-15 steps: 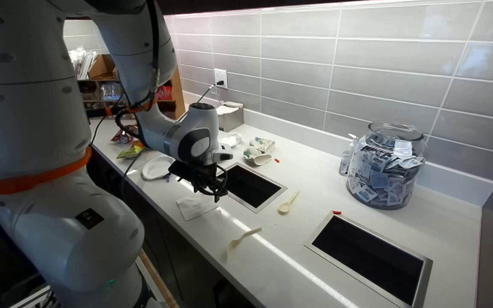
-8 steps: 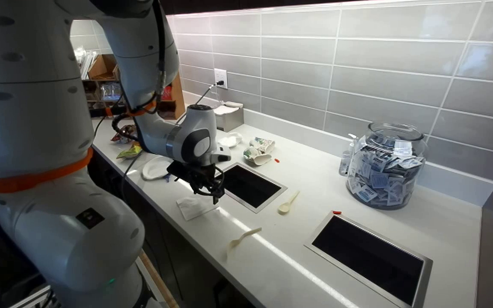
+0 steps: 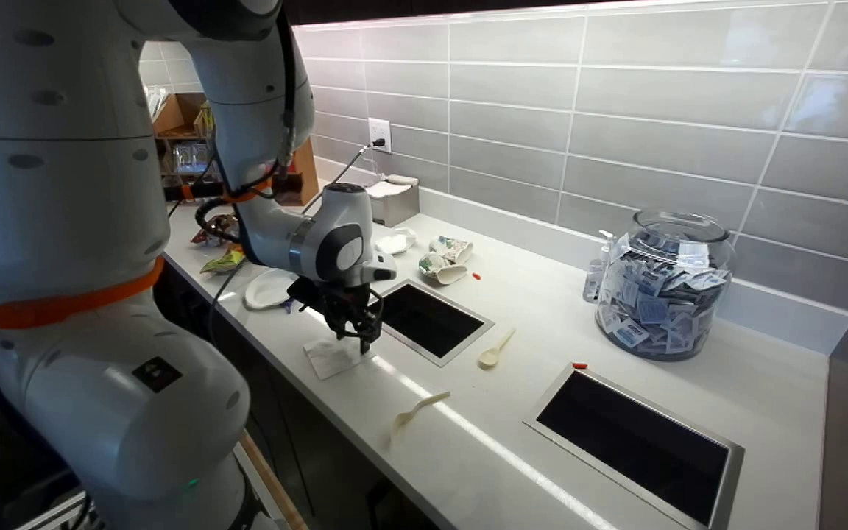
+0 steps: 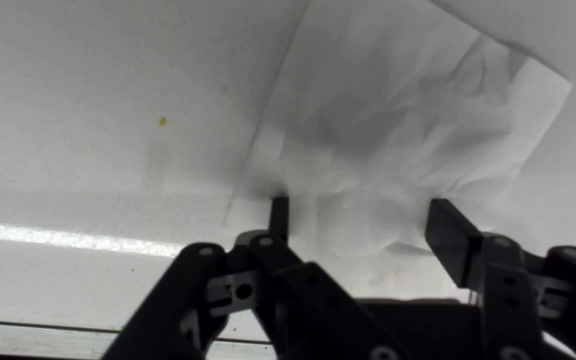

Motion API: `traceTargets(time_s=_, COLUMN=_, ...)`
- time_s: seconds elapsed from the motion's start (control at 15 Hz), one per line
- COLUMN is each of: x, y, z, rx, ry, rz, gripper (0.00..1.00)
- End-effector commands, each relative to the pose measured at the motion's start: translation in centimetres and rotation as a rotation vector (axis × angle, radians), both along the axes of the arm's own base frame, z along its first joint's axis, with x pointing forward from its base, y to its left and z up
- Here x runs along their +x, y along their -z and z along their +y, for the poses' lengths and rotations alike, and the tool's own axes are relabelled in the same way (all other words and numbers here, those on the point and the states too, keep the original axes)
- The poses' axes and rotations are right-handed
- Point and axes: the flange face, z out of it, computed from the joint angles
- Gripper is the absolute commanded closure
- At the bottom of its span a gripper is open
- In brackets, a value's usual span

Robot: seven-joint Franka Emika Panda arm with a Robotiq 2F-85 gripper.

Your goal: Use the napkin to wipe the surface and put it in the bin

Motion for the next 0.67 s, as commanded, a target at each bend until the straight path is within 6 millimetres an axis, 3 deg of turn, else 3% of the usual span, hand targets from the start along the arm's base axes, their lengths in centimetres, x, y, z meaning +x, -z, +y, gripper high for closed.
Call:
traceTargets(time_s=0.0, x=0.44, y=0.57, z=0.41, rx=-0.02, ry=0.013, rz=0.018, gripper=0.51)
traceTargets(time_s=0.33, x=1.02, y=0.39, z=0.42, rx=-0.022, ry=0.023, rz=0.007, gripper=0.57)
traceTargets(time_s=0.6, x=1.13, y=0.35, z=0.43, rx=-0.025, ry=0.035, rz=0.007, gripper=0.68)
